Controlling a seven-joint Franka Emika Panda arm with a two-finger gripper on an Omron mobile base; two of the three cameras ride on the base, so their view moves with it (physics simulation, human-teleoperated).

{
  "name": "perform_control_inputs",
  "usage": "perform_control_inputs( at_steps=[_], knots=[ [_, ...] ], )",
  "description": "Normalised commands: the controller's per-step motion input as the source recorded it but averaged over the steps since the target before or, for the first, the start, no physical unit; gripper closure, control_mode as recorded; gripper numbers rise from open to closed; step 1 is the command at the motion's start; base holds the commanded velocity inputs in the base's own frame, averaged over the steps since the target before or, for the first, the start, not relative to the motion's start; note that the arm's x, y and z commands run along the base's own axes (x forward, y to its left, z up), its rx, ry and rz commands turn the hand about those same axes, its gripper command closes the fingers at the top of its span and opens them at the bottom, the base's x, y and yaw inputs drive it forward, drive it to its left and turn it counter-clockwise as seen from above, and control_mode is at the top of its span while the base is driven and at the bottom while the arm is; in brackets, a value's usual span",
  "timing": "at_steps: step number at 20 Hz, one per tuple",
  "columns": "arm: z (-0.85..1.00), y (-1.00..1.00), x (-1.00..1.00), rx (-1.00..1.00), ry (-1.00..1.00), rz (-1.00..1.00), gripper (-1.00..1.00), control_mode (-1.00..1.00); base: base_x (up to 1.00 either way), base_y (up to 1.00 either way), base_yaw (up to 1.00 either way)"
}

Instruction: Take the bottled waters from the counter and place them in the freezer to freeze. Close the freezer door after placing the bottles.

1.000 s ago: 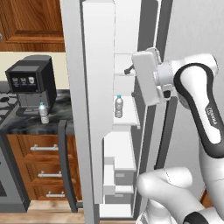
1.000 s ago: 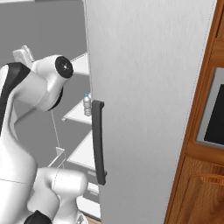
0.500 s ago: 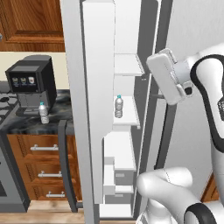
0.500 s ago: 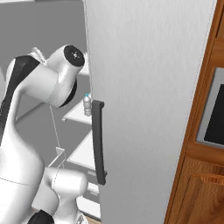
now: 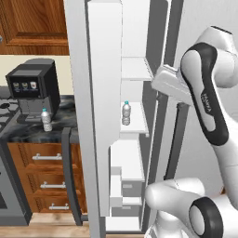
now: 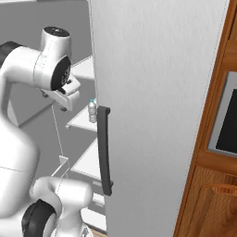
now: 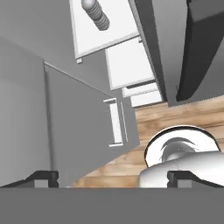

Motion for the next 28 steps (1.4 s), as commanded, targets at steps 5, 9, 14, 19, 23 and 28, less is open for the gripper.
perform_control_inputs(
  at_steps=[5,9,14,19,23,28],
  knots=[
    [-1.0,-0.13,-0.05,-0.44,0.21,0.07,-1.0,-1.0,0.0,0.0,0.0],
    [-0.84,-0.15,-0.46,-0.04,0.02,0.19,-1.0,-1.0,0.0,0.0,0.0],
    [-0.42,0.0,-0.3,0.0,0.0,0.24,-1.0,-1.0,0.0,0.0,0.0],
    [-0.32,0.0,-0.01,0.0,0.05,0.13,-1.0,-1.0,0.0,0.0,0.0],
    [-0.32,-0.07,0.0,-0.01,0.0,0.11,-1.0,-1.0,0.0,0.0,0.0],
    [-0.46,-0.13,0.02,-0.14,0.0,0.02,-1.0,-1.0,0.0,0.0,0.0]
  ],
)
